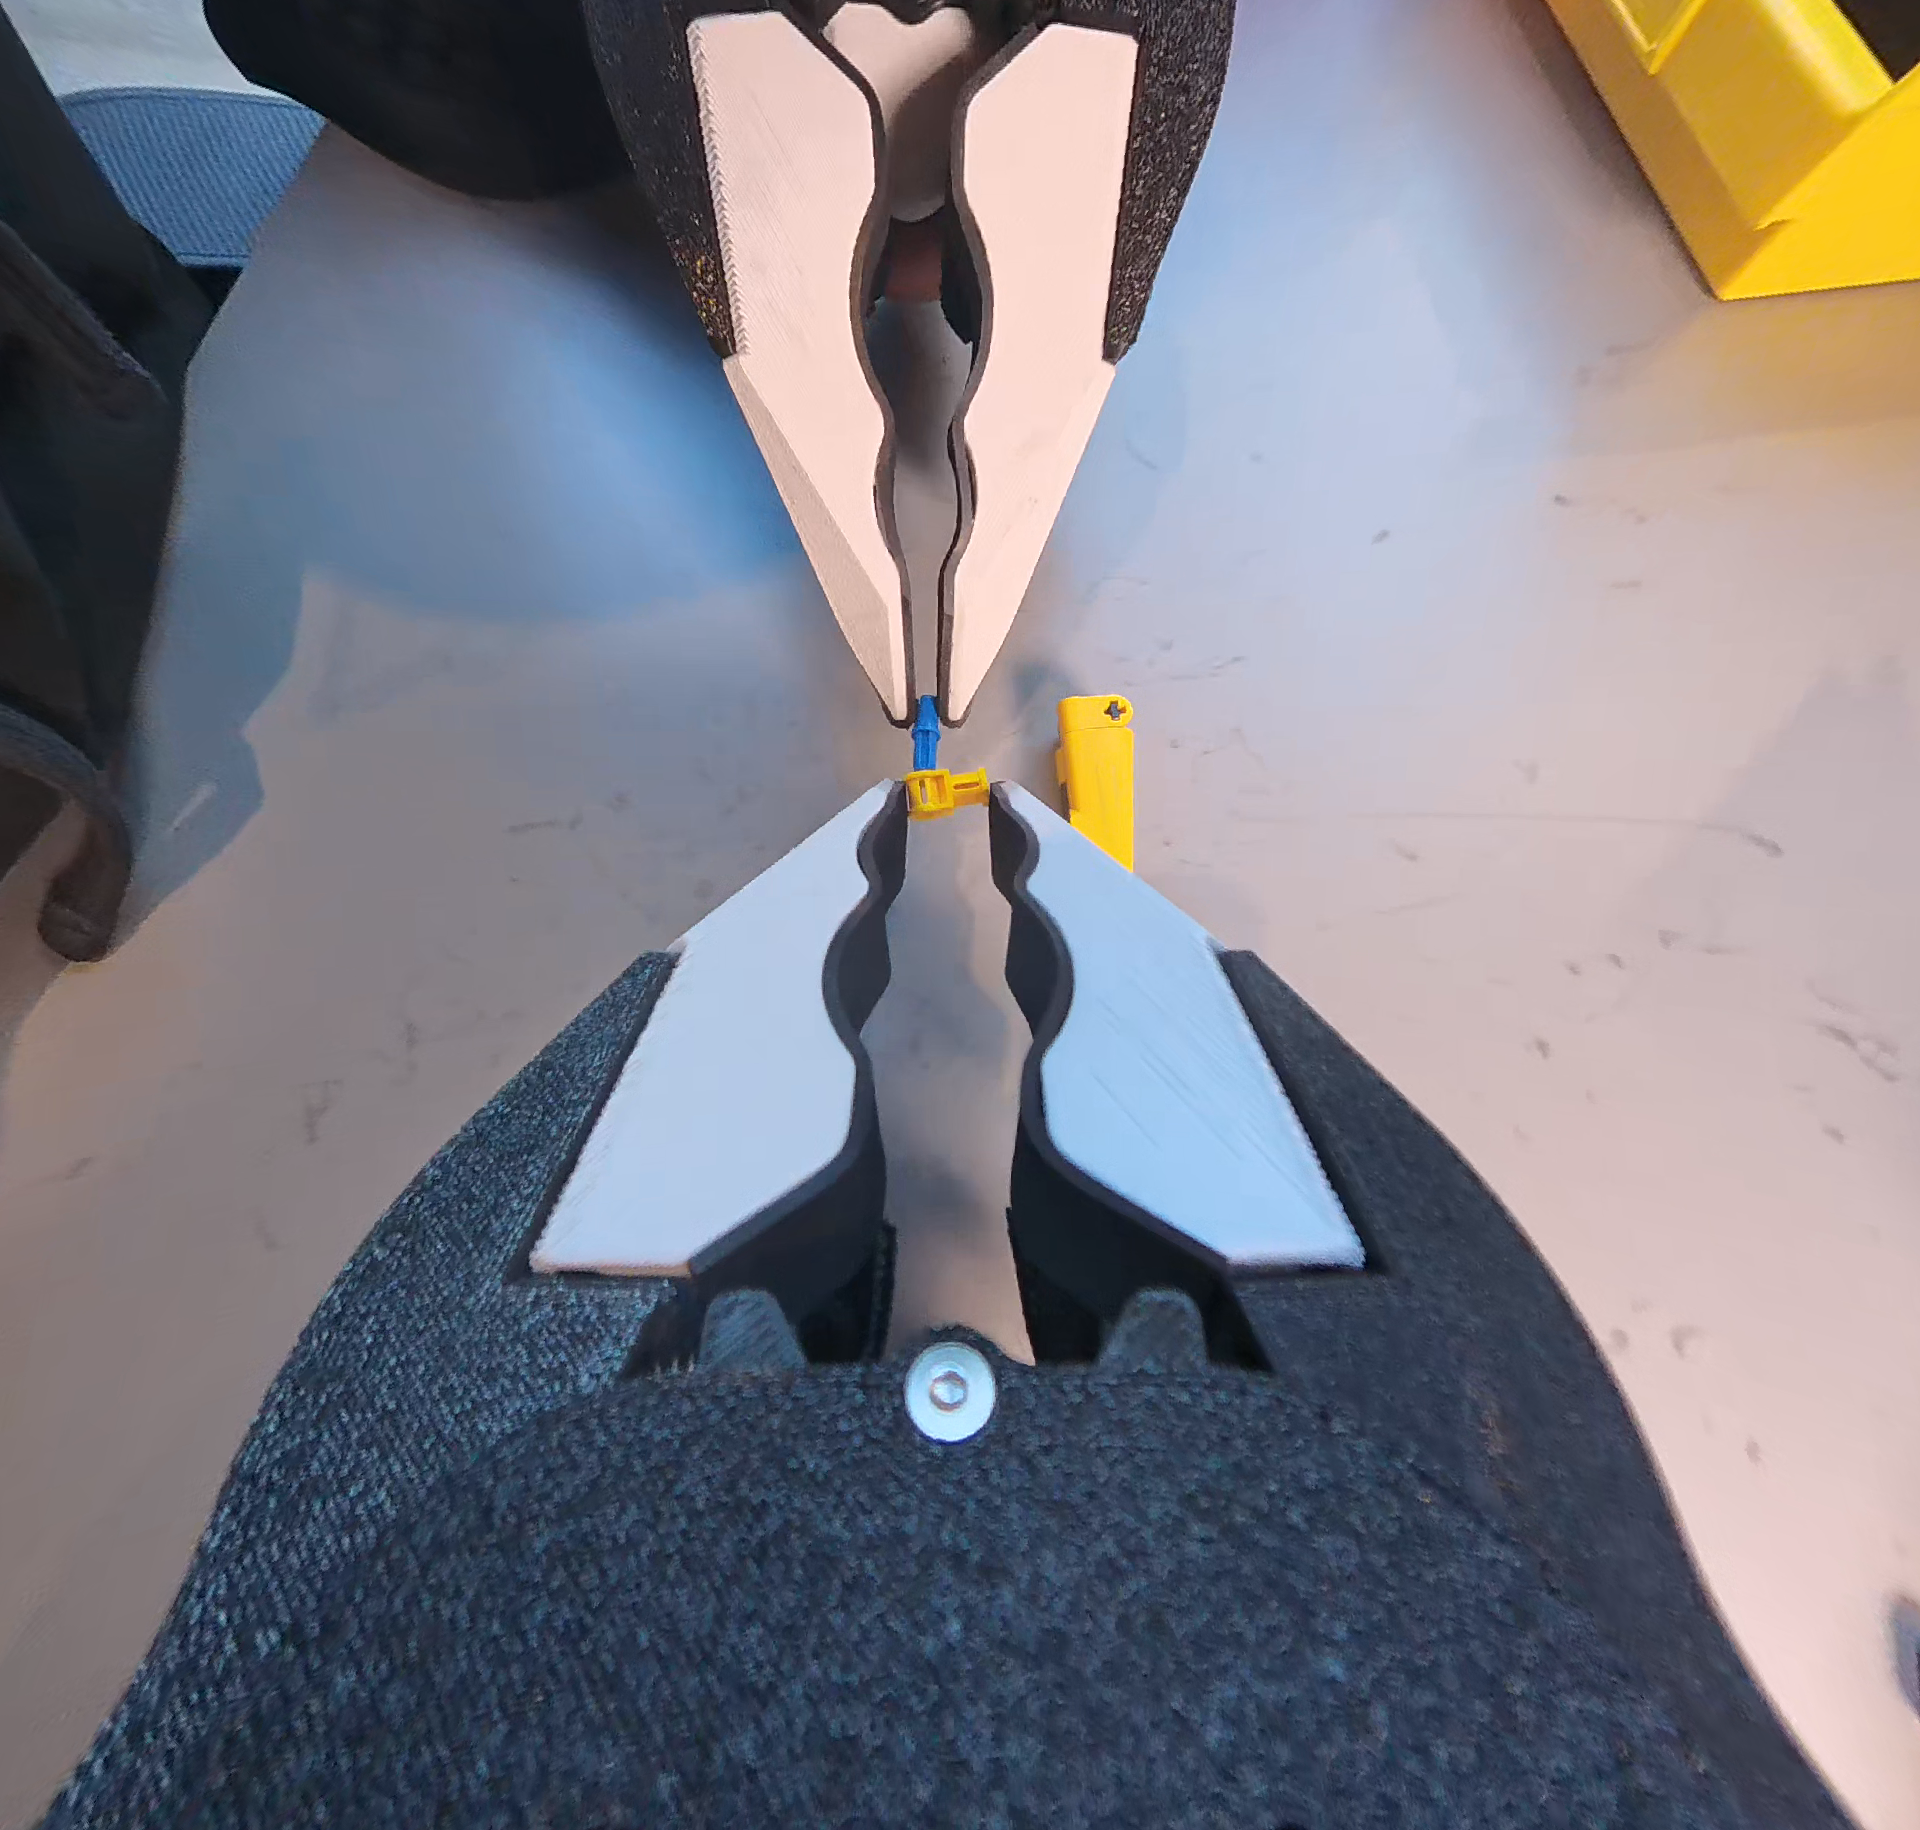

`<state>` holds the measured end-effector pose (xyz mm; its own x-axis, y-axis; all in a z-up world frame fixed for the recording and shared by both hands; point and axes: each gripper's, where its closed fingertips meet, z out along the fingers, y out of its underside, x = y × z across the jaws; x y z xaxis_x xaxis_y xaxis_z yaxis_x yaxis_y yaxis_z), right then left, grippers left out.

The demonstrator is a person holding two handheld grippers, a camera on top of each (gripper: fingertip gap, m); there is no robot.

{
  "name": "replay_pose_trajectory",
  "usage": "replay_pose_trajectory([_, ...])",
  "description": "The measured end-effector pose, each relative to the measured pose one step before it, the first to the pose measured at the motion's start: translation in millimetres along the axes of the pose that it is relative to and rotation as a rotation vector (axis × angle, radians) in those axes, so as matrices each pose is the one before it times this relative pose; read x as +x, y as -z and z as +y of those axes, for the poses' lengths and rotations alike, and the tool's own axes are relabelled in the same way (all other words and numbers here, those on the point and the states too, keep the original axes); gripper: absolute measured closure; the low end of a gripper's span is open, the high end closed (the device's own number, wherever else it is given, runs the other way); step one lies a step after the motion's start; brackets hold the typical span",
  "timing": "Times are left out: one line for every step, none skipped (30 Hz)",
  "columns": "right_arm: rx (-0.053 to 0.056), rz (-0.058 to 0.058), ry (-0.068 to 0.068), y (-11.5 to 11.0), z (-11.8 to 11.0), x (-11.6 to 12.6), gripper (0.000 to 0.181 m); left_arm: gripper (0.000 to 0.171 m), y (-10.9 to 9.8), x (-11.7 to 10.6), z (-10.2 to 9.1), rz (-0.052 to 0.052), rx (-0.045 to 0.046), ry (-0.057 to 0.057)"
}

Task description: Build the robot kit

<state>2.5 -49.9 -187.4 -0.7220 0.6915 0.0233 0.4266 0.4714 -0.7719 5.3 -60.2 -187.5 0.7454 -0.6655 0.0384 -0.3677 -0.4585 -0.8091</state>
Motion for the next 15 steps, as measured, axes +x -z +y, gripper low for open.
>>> replay_pose_trajectory([0.0011,0.0005,-0.002,-0.01,-0.22,0.07,0.166,0.168,0.4,0.16,-0.68,0.0011,0.00243,0.0041])
replay_pose_trajectory([0.0032,0.0037,-0.0035,0.25,-0.57,0.7,0.166,0.168,0.27,-0.45,-0.14,-0.0017,-0.0006,0.002])
replay_pose_trajectory([0.003,0.0058,-0.0029,0.28,-0.79,1.04,0.166,0.168,0.06,-0.56,0.19,-0.0033,-0.00173,0.0015])
replay_pose_trajectory([0.004,0.0008,-0.0037,0.27,-1.0,0.3,0.166,0.168,-0.01,0.03,0.26,-0.0003,-0.00311,0.0028])
replay_pose_trajectory([-0.001,0.0017,-0.0061,0.24,0.04,0.59,0.166,0.168,0.2,-0.19,-0.33,-0.0023,-0.00028,0.0025])
replay_pose_trajectory([-0.0006,0.0067,-0.0083,0.04,-0.02,1.55,0.166,0.169,0.41,-0.81,-0.99,-0.0063,0.00316,0.0056])
replay_pose_trajectory([0.0006,0.0036,-0.0089,-0.01,0.09,1.01,0.166,0.169,0.42,-1.25,-0.92,-0.007,0.00353,0.007])
replay_pose_trajectory([-0.0003,0.0007,-0.0053,-0.12,0.19,0.29,0.166,0.169,0.51,-0.7,-0.81,-0.0031,0.00302,0.0062])
replay_pose_trajectory([0.0002,0.0018,-0.0016,-0.36,-0.05,0.13,0.166,0.169,0.43,-0.18,-0.28,-0.0007,-0.00058,0.0046])
replay_pose_trajectory([-0.0017,0.0052,0.0011,-0.43,0.05,0.5,0.166,0.169,0.06,-0.57,0.47,-0.0042,-0.0049,0.0007])
replay_pose_trajectory([-0.0048,0.0012,0.0005,-0.52,0.62,0.04,0.166,0.169,-0.22,-0.2,0.48,-0.0069,-0.00651,-0.0055])
replay_pose_trajectory([-0.0035,0.0002,0.0003,-0.39,0.62,-0.11,0.166,0.169,-0.31,-0.05,0.39,-0.0094,-0.00746,-0.0118])
replay_pose_trajectory([-0.0011,-0.0017,-0.0025,-0.31,0.49,-0.07,0.166,0.169,-0.36,0.06,0.5,-0.0119,-0.00958,-0.0168])
replay_pose_trajectory([-0.0011,-0.0035,-0.006,-0.22,0.69,-0.2,0.166,0.169,-0.27,0.06,0.09,-0.0131,-0.00807,-0.0204])
replay_pose_trajectory([0.0017,-0.0005,-0.005,-0.12,0.29,0.37,0.166,0.169,-0.06,-0.24,-0.43,-0.014,-0.00422,-0.0182])
